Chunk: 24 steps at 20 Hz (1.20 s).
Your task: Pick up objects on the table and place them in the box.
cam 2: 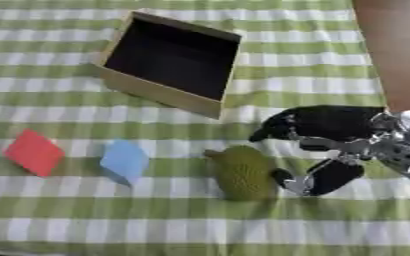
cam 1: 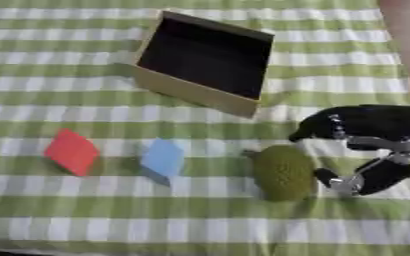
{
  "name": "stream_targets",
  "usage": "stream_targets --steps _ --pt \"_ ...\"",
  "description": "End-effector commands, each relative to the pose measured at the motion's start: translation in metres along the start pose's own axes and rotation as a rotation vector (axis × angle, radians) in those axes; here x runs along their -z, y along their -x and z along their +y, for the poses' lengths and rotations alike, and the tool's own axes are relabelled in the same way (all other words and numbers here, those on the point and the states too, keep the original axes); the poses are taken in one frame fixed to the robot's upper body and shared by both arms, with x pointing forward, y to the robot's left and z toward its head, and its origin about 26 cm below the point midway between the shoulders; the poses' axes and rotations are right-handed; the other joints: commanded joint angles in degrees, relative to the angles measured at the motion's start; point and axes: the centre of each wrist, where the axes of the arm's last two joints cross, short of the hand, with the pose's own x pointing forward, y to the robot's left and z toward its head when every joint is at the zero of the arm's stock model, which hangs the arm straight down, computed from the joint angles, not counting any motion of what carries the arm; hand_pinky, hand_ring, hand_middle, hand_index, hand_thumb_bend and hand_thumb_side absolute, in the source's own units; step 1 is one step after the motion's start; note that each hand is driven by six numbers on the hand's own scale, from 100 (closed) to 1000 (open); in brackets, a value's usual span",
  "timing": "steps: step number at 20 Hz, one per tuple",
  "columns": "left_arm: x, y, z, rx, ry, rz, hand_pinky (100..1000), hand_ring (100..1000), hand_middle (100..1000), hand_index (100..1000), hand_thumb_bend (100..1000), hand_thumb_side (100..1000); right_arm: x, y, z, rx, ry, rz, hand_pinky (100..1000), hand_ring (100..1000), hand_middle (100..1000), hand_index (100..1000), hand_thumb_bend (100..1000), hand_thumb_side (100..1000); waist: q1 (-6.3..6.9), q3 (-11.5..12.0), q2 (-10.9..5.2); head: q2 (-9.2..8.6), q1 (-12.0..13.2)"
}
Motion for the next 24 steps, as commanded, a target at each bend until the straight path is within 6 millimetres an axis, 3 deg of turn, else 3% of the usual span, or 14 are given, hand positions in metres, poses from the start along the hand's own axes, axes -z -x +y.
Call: stream_targets --steps 1,9,14,17,22,24 --pt "0.003 -0.005 0.001 -0.001 0.012 -0.021 817 763 781 924 273 640 0.002 -0.005 -0.007 -0.044 -0.02 -0.006 967 954 850 968 100 584 -0.62 0.01 -2.1 0.36 -0.2" --pt "0.003 -0.005 -0.001 -0.008 0.016 -0.017 818 764 782 924 269 645 0.016 -0.015 -0.01 -0.064 -0.041 -0.014 964 952 845 968 100 631 -0.66 0.18 -1.73 0.32 -0.36" --pt "0.002 -0.005 -0.001 -0.011 0.014 -0.013 818 765 783 925 269 646 0.024 -0.02 -0.01 -0.051 -0.044 -0.047 962 949 825 960 100 589 -0.65 0.27 -1.65 0.5 -0.4" --pt "0.003 -0.005 -0.001 -0.013 0.012 -0.015 818 765 783 924 270 645 0.028 -0.023 -0.012 -0.039 -0.047 -0.076 941 910 608 875 100 481 -0.64 0.29 -1.59 0.6 -0.43" --pt "0.003 -0.005 -0.001 -0.014 0.011 -0.014 818 765 783 920 267 647 0.03 -0.025 -0.014 -0.013 -0.023 -0.057 867 753 380 675 100 259 -0.63 0.37 -1.46 0.76 -0.43" --pt "0.003 -0.005 -0.001 -0.015 0.01 -0.014 818 764 782 918 266 647 0.03 -0.025 -0.015 -0.02 0.01 -0.045 838 706 334 612 100 287 -0.63 0.38 -1.45 0.78 -0.43"
